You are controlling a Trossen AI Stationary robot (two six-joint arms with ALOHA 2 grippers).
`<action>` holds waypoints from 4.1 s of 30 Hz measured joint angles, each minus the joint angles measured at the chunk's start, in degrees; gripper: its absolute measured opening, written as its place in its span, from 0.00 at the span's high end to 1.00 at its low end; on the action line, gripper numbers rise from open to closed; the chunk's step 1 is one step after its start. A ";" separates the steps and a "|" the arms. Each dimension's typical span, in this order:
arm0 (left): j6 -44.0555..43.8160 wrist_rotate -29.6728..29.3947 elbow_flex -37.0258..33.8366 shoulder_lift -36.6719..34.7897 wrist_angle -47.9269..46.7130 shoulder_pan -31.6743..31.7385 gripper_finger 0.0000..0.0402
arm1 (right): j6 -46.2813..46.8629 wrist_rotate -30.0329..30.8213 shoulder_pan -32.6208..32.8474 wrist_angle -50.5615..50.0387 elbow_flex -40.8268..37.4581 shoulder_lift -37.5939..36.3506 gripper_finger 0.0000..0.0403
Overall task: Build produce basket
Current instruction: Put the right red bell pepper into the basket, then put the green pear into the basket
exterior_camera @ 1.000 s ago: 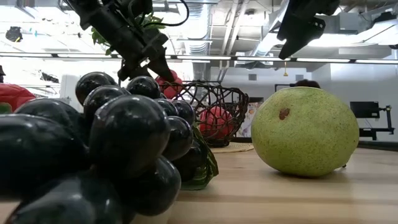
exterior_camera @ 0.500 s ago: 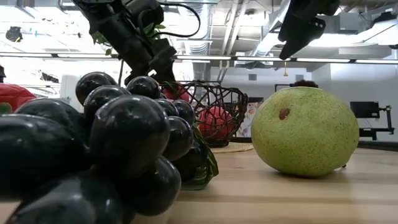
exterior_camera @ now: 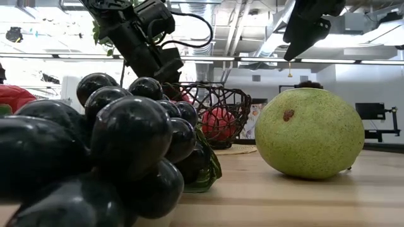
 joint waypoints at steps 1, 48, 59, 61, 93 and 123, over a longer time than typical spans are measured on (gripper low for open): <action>0.49 -0.02 0.00 -0.05 0.02 -0.02 0.20 | 0.00 0.00 0.00 0.02 0.00 0.00 0.13; -11.08 -2.36 21.59 -0.18 -20.44 -35.49 0.05 | -3.71 1.59 20.70 14.56 0.04 13.36 0.13; -13.64 -4.69 21.59 -0.18 -21.12 -38.61 0.05 | -21.13 -7.95 11.52 11.38 -0.02 19.77 0.13; -13.66 -4.69 21.59 -0.18 -21.19 -38.60 0.05 | -23.44 -10.55 10.61 12.94 0.02 19.66 0.13; -16.61 -8.19 21.59 -0.07 -21.24 -38.75 0.05 | -31.92 -17.48 2.27 27.05 -0.50 30.49 0.32; -19.99 -4.40 21.59 -0.85 -21.88 -44.20 0.05 | -30.91 -16.55 2.60 34.09 -0.39 17.91 0.08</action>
